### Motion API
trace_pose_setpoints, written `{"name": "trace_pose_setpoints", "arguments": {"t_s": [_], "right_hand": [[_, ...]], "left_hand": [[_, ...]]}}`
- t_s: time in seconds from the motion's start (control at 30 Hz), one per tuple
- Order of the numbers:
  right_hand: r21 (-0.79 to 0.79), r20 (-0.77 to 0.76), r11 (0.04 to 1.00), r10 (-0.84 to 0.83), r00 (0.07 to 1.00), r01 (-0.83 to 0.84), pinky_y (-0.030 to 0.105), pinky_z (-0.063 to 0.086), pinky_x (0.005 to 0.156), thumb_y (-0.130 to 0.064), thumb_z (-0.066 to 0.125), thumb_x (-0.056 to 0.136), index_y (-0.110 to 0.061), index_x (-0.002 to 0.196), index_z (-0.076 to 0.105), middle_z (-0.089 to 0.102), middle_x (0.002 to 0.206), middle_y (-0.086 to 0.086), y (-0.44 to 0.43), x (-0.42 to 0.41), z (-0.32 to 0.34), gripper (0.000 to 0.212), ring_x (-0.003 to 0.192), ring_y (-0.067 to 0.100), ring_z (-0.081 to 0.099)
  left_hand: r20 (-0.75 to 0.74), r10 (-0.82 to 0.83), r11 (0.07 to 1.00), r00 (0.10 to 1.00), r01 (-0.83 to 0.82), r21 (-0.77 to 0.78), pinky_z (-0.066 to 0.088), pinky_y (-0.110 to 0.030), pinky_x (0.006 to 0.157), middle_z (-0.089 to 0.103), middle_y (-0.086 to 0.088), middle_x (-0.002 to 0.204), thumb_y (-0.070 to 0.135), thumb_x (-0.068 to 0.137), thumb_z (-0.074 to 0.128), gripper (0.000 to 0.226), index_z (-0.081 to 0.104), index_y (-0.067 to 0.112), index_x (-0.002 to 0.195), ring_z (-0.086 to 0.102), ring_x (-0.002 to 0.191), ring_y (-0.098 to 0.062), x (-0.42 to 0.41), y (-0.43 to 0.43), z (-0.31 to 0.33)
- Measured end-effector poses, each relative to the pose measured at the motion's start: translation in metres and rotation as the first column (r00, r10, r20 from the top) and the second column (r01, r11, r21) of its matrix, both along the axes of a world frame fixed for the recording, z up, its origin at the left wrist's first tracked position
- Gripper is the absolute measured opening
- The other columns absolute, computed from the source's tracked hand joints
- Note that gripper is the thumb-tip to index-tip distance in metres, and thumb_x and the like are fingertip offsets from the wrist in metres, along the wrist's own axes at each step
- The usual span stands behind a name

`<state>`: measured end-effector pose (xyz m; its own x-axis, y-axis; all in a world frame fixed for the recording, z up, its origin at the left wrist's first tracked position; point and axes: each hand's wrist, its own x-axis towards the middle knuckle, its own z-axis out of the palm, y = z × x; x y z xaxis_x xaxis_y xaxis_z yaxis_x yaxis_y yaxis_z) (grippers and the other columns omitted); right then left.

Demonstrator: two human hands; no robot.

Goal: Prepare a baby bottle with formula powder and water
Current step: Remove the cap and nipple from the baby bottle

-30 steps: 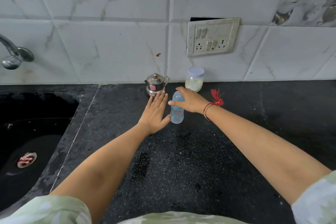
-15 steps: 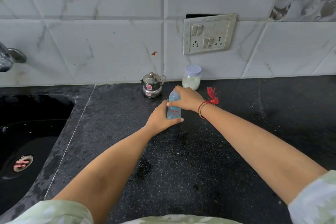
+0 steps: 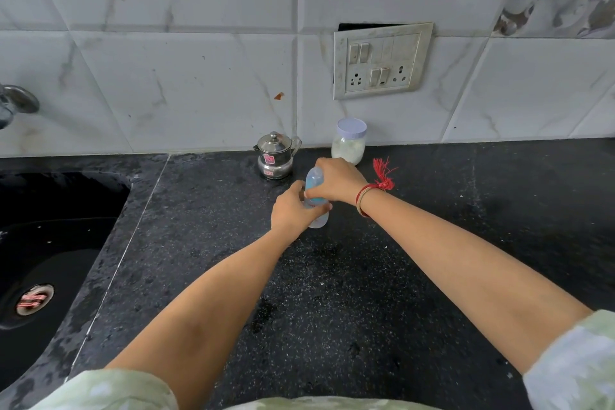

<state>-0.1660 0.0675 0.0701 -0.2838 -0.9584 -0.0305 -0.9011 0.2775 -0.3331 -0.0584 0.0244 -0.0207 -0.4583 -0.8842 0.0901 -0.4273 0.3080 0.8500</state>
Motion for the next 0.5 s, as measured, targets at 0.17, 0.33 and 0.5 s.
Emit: {"name": "trace_pose_setpoints", "arguments": {"t_s": [0.17, 0.33, 0.5], "right_hand": [[0.03, -0.051, 0.999, 0.037, 0.998, -0.035, 0.029, 0.041, 0.062, -0.045, 0.072, 0.068, -0.016, 0.094, 0.056, 0.058, 0.088, 0.0, -0.002, -0.002, 0.004, 0.042, 0.082, 0.019, 0.055], [0.056, -0.035, 0.996, 0.073, 0.997, -0.071, 0.035, 0.05, 0.07, -0.044, 0.075, 0.066, -0.013, 0.096, 0.059, 0.062, 0.092, 0.003, -0.002, 0.003, 0.003, 0.047, 0.085, 0.02, 0.06], [0.085, -0.054, 0.994, 0.074, 0.996, -0.069, 0.032, 0.045, 0.066, -0.046, 0.074, 0.067, -0.013, 0.098, 0.058, 0.061, 0.095, 0.003, 0.0, 0.013, 0.008, 0.049, 0.085, 0.021, 0.059]], "left_hand": [[0.002, -0.015, 1.0, 1.0, 0.015, -0.023, 0.054, -0.033, 0.063, 0.068, 0.003, 0.086, 0.045, 0.066, 0.078, 0.044, 0.056, 0.024, 0.097, 0.066, 0.079, -0.015, 0.005, 0.003, -0.003], [0.047, 0.005, 0.995, 0.999, 0.0, -0.104, 0.044, -0.03, 0.057, 0.062, 0.009, 0.078, 0.049, 0.072, 0.073, 0.039, 0.051, 0.027, 0.094, 0.06, 0.073, -0.012, 0.015, 0.012, -0.006], [-0.131, -0.014, 0.999, 0.991, 0.009, -0.042, 0.053, -0.034, 0.075, 0.063, 0.005, 0.104, 0.05, 0.069, 0.073, 0.055, 0.052, 0.025, 0.114, 0.062, 0.093, -0.012, 0.019, 0.02, -0.011]]}}
